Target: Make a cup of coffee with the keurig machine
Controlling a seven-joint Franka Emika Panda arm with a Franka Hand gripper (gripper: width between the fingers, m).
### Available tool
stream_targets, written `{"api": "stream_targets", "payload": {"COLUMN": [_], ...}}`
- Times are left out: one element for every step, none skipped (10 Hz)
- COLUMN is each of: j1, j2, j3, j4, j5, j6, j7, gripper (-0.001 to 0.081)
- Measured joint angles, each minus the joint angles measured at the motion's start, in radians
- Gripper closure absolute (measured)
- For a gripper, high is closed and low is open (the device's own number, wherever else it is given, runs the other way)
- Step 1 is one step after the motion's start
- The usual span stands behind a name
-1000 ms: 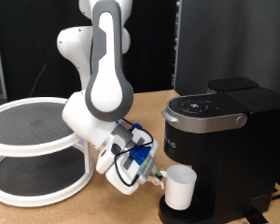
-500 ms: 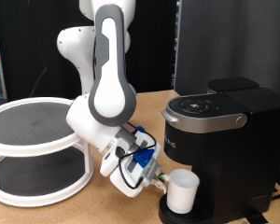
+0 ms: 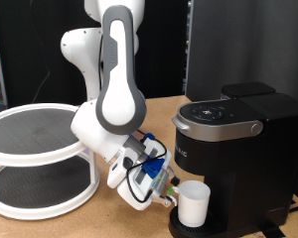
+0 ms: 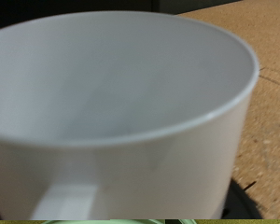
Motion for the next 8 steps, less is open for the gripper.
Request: {"api": "stream_targets", "payload": {"j1": [0.000, -0.002, -0.006, -0.012, -0.020, -0.030, -0.043, -0.056], "j2": [-0.006, -0.019, -0.043, -0.075, -0.110, -0.143, -0.174, -0.204], "j3": [0.000, -0.002, -0.004, -0.011, -0.019, -0.032, -0.045, -0.060], "j4": [-0.004, -0.012, -0.028, -0.048, -0.071, -0.095, -0.117, -0.138], "j5": [-0.027, -0.060, -0.103, -0.146, -0.198, -0.255, -0.305, -0.348], "j6": [0.000, -0.001, -0.008, -0.022, -0.036, -0.051, -0.068, -0.090], "j7": [0.043, 0.083, 0.124, 0.161, 0.200, 0.241, 0.266, 0.284], "gripper": [0.0260, 0.0082, 0.0025, 0.0025, 0.0004, 0.0004, -0.0001, -0.0001]}}
